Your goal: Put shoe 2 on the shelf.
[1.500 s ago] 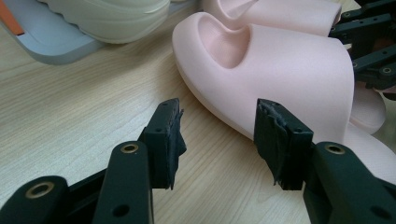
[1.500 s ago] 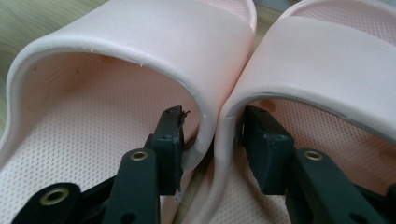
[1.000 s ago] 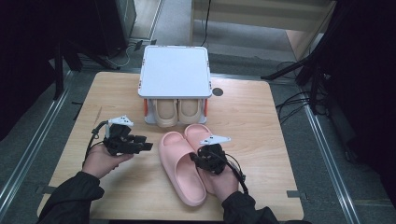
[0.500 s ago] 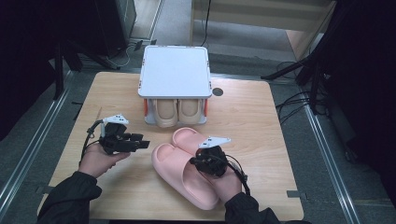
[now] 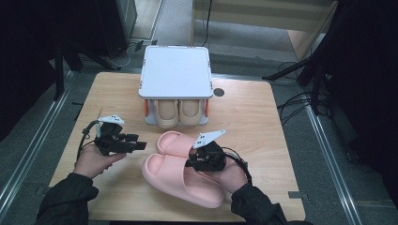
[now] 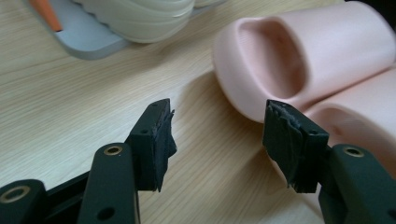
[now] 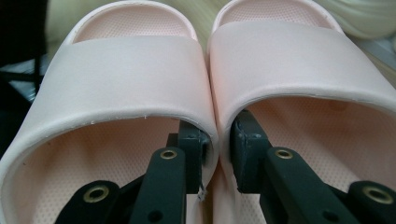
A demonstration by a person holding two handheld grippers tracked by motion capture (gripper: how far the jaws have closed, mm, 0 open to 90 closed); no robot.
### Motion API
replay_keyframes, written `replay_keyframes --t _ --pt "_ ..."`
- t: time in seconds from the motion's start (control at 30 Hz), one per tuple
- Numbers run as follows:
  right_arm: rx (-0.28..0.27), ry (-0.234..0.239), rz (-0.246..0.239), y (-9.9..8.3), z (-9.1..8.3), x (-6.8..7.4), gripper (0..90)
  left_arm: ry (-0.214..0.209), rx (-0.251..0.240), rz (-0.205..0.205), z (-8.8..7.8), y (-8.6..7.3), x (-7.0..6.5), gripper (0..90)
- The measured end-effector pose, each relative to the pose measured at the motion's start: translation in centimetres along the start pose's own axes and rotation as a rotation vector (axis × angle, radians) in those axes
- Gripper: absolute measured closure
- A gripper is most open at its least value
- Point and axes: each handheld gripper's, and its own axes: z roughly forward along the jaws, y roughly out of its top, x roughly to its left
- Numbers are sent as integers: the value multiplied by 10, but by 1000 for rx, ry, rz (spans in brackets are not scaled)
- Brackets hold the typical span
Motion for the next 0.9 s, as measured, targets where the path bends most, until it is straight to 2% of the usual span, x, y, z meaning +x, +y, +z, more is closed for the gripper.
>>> replay_keyframes --t 0.17,0.33,0.4,0.6,0.73,0.9 --pt "31 54 -97 17 -5 3 764 13 -18 -15 -7 -3 7 410" --pt "35 155 -132 33 -11 -4 766 32 -26 -31 -13 -7 14 406" --pt "24 170 -143 39 -14 -5 766 35 -33 -35 -15 -8 17 406" --pt "4 169 -150 61 -28 -13 764 41 -43 -54 -21 -11 22 404" --pt "-9 170 -142 78 -38 -17 763 23 -82 -72 -26 -12 23 404" --pt "-38 159 -150 105 -53 -20 762 35 -71 -76 -27 -13 25 404"
